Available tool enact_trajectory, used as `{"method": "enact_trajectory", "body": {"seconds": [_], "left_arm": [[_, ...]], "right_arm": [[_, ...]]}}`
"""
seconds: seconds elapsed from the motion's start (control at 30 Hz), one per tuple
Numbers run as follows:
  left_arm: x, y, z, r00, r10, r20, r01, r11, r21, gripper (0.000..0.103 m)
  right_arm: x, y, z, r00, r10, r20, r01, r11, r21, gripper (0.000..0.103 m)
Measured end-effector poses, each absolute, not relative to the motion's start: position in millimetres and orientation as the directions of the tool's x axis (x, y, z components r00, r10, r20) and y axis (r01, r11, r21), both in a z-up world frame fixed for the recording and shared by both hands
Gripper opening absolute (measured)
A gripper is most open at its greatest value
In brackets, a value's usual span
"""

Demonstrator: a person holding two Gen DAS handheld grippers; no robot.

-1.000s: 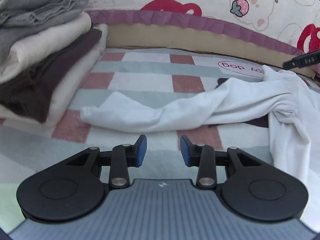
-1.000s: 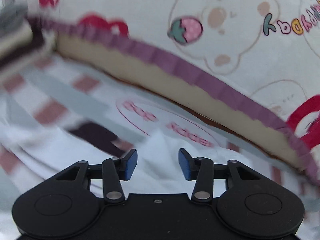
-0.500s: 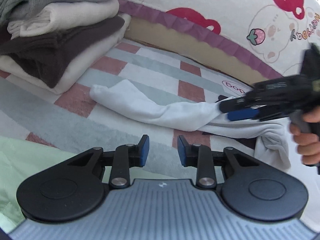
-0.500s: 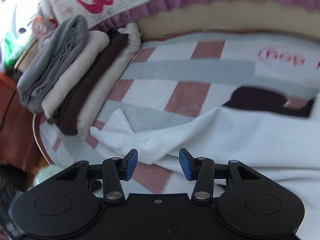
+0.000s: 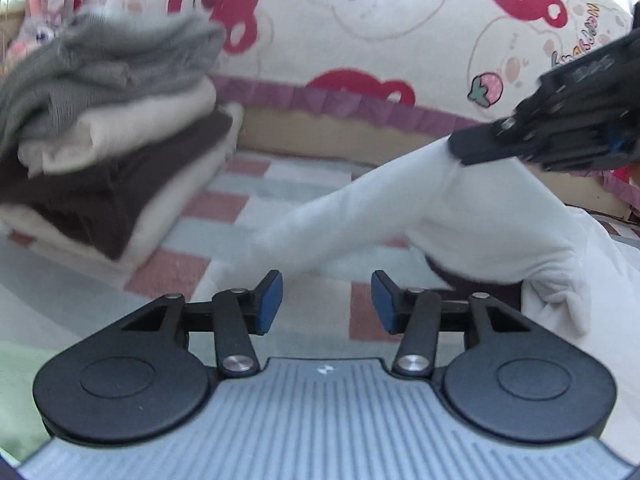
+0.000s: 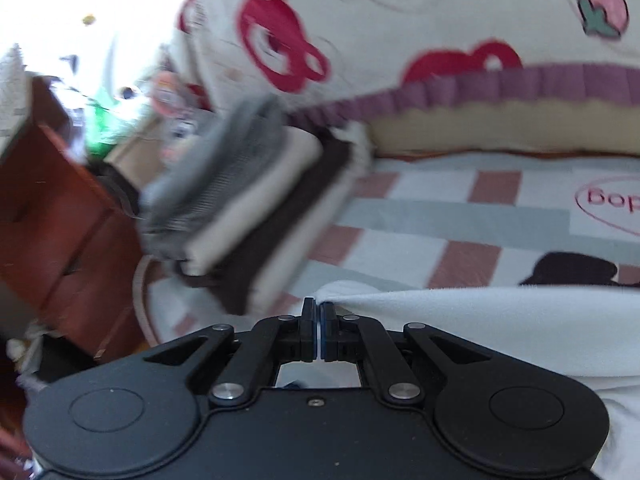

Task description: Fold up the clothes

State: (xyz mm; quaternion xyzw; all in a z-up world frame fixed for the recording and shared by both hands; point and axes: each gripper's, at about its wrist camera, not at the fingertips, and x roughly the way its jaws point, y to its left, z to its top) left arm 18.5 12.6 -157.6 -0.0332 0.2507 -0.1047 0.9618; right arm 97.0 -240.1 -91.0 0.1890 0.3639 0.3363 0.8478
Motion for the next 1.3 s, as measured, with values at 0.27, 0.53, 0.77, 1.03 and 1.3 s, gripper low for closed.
{"method": "enact_trajectory", "body": {"seconds": [0.27,0.53,0.77,1.03,1.3], "left_arm": [[10.8,-15.2,-138.0,0.839,-0.365,-0.403,0.328,0.931,-0.161,0.069],[64.6,-9.2,-117.0,0.805,-0.36,-0.471,0.379,0.923,-0.057,0.01],[86.4,9.6,-68.6,0.877,-0.212,-0.43,0.288,0.95,0.118,0.009],[140.3,92.6,-9.3,0.896,-0.001,-0.444,0.033,0.997,0.065,0.009],[161.2,96.0,-26.5,0.825,-0.026,-0.565,0.029,1.0,-0.004,0.01]], "right_arm": [[63.8,-259.1,-86.3,0.487,0.784,-0.385,-0.421,0.597,0.683,0.003],[51.6,-275.4,-89.8,0.477,0.803,-0.358,-0.468,0.577,0.67,0.003],[51.2,-316.8,-100.3,0.562,0.697,-0.444,-0.423,0.704,0.571,0.041],[63.5,-338.9,-129.4,0.609,0.449,-0.654,-0.266,0.892,0.364,0.054],[84.7,-280.4,-138.1,0.5,0.517,-0.694,-0.359,0.854,0.377,0.055]]}}
